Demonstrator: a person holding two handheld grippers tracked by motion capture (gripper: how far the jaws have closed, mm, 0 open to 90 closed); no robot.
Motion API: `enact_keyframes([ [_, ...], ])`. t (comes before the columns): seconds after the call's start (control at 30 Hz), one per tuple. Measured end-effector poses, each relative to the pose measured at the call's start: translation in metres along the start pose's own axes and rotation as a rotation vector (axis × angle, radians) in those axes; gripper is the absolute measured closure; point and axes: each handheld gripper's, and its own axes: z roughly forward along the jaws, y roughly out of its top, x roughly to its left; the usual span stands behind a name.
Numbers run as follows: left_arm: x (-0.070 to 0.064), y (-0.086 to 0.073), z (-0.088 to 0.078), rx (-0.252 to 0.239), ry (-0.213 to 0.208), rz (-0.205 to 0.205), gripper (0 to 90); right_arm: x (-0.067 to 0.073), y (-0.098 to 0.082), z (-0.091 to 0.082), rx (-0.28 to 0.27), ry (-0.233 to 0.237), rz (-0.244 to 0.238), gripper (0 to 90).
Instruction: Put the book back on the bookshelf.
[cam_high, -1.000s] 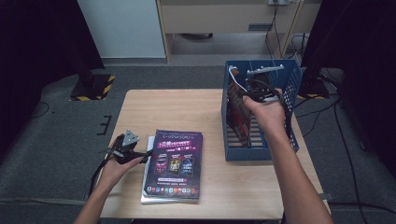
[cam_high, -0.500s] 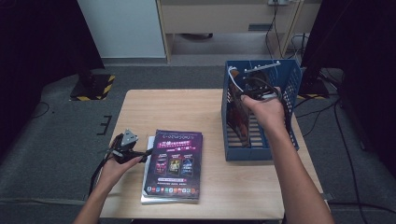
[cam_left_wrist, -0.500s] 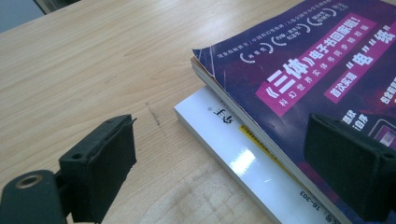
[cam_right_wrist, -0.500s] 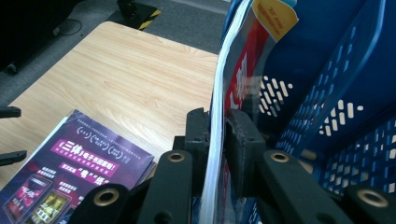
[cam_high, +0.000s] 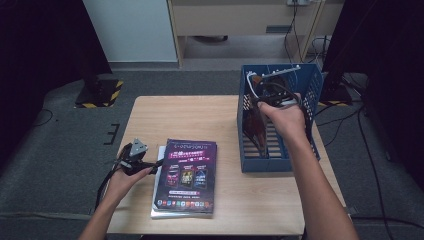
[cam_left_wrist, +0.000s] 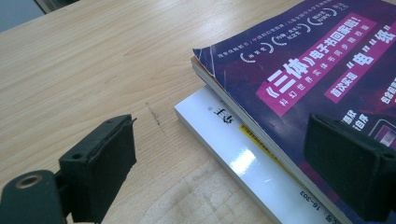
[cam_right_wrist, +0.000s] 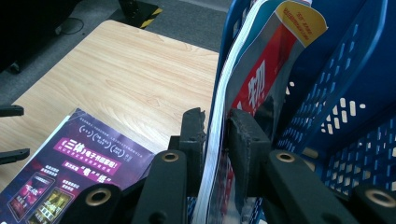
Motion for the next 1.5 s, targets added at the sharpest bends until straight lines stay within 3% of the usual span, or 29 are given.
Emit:
enact_keyframes([
  [0.7, 0.001, 0.0, 0.0, -0.001, -0.006, -0.004, 8.8, 0.009, 0.016, 0.009, 0.021, -0.023, -0.019, 68.2],
  [1.5, 0.0, 0.0, 0.0, 0.002, -0.008, -0.001, 8.8, 0.016, 0.022, 0.009, 0.021, -0.012, -0.024, 60.8],
])
